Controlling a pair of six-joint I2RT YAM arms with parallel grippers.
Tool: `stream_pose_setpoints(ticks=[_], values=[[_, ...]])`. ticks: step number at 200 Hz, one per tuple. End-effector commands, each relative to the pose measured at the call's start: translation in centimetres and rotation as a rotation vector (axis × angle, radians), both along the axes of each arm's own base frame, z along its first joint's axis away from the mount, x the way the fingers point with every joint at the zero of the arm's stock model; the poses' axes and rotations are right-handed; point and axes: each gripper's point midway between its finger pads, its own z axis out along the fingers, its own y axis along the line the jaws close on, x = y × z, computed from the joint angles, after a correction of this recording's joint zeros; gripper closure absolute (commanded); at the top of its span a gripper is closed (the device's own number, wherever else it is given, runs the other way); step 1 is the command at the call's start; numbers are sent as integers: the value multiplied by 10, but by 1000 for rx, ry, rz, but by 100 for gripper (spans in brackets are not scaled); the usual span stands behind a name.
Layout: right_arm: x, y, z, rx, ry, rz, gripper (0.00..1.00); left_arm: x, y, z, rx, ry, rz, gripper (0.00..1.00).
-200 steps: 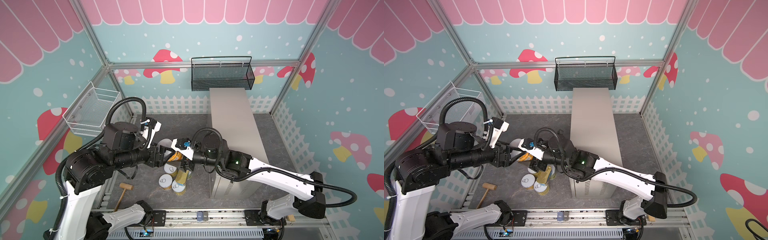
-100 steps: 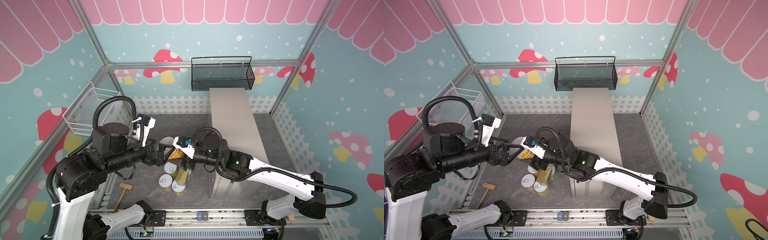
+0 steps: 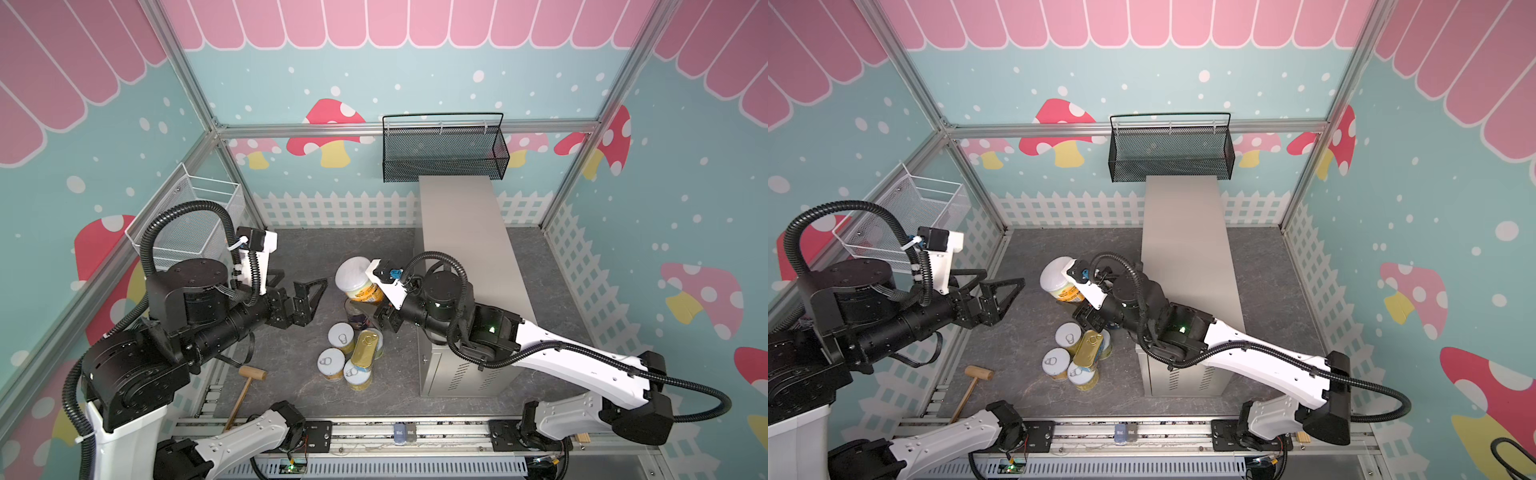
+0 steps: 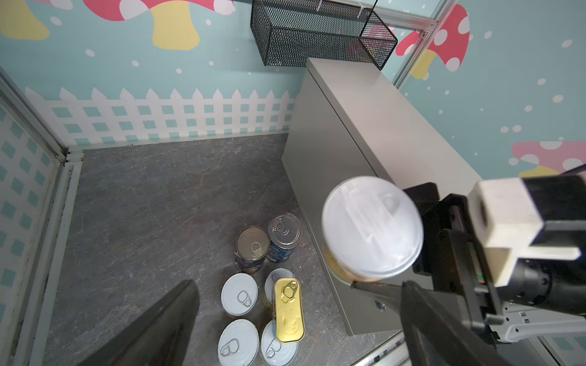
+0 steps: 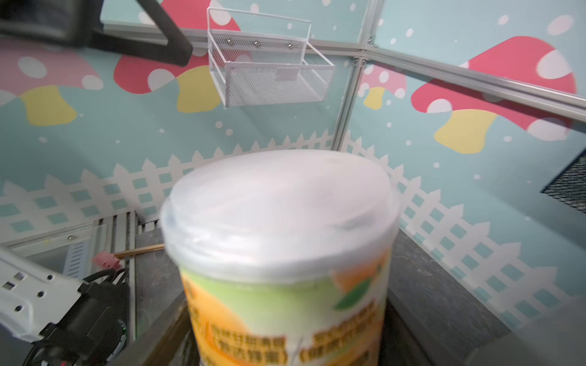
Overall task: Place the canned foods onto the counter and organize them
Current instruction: 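Carry container onto cabinet top with right gripper while left gripper returns to cans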
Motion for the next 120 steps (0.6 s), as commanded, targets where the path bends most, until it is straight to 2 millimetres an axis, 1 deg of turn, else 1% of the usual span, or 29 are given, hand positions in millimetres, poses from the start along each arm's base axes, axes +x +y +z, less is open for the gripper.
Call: stream_pose_setpoints(ticks=[1,37,65,93,120], values=[[14,-41,66,190,-66,-125,42,0,-8,1,-5,-25,-47,1],[37,-73,74,199,-55,-192,41,1,-20,-9,-2,-11,-100,1],[54,-109,87,210,-79,-249,40,1,-29,-16,-7,-2,-145,1],[75,-147,94,191,-98,-330,38,2,-38,-24,-10,7,-185,1],[90,-173,96,148,-123,-383,35,4,-48,-30,-17,8,-226,1]])
